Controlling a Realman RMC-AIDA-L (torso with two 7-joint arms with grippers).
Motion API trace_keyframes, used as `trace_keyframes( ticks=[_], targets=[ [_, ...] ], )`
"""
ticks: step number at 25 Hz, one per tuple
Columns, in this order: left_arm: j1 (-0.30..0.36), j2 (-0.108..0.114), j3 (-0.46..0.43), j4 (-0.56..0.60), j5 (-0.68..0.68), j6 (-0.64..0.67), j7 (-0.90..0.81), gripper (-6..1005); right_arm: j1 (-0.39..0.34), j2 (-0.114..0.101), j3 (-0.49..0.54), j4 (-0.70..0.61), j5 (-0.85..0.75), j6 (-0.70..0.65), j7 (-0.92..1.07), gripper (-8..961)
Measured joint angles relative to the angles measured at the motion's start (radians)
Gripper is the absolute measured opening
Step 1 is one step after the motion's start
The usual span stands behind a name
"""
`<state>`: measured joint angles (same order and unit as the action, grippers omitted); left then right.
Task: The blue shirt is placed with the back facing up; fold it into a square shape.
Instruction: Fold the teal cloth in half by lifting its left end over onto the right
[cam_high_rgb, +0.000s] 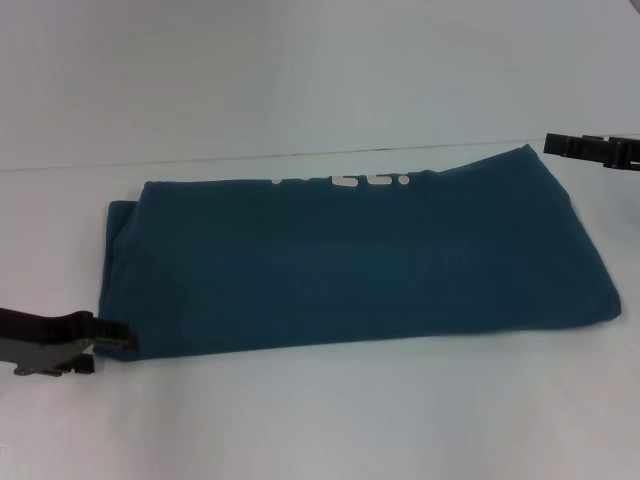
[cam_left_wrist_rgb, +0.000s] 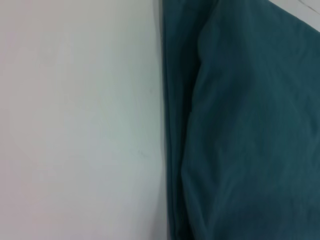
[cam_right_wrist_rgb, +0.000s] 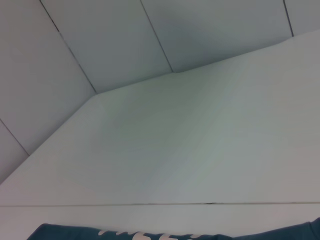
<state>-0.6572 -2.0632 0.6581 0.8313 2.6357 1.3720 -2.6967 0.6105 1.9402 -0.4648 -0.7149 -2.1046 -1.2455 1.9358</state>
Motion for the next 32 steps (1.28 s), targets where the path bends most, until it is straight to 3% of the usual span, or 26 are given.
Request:
trace_keyframes(
  ticks=[32],
  targets=[
    [-0.024,-0.002,0.000,-0.032,0.006,-0.032,0.008,724,-0.002,0.000,0.000,0.000,0.000,-0.001,0.002,815]
  ],
)
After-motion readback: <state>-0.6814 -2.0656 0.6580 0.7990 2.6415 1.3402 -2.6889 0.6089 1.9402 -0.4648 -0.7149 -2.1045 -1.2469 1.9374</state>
